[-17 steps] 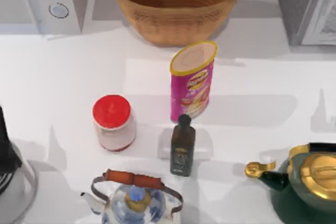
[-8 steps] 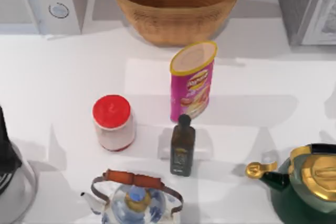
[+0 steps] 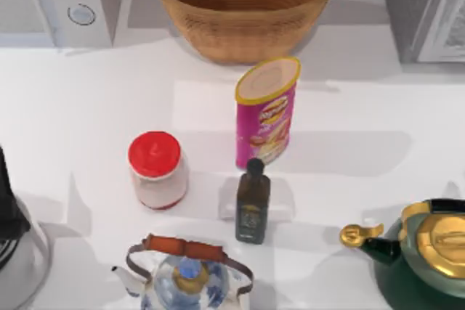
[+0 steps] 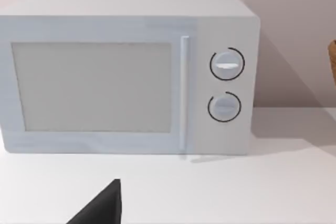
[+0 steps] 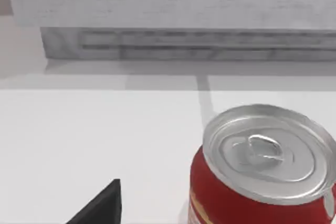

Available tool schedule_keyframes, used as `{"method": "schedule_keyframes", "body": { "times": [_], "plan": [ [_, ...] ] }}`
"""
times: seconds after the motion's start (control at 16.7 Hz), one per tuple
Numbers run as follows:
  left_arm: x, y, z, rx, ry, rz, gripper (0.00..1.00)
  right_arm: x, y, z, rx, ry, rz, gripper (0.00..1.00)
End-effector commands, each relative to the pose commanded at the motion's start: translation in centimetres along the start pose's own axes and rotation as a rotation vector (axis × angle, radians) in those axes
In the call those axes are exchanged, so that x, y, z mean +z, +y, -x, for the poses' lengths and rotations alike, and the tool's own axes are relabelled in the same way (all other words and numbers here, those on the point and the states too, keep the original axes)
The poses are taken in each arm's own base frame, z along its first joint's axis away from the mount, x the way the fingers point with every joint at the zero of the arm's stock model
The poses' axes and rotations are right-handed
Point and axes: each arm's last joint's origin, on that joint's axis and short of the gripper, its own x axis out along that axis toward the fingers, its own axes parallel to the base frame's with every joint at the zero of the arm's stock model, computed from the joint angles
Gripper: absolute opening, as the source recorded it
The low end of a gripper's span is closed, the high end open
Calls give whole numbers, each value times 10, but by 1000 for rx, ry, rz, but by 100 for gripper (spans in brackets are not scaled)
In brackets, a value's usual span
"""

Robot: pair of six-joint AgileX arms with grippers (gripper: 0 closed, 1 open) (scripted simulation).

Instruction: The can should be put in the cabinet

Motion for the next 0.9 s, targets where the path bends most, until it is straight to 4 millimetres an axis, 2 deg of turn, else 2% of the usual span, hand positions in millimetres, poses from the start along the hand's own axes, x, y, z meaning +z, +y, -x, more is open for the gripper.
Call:
{"method": "schedule_keyframes", "body": {
  "times": [0.24, 0.6, 0.72, 0.9],
  "plan": [
    [0, 0, 0, 0, 0, 0, 100, -18, 1, 5, 19, 66, -15, 100],
    [0, 0, 0, 0, 0, 0, 100, -18, 1, 3, 21, 65, -15, 100],
    [0, 0, 0, 0, 0, 0, 100, -19, 1, -7, 20, 71, -17, 100],
    [0, 0, 0, 0, 0, 0, 100, -19, 0, -36, 19, 59, -13, 100]
  ]
}}
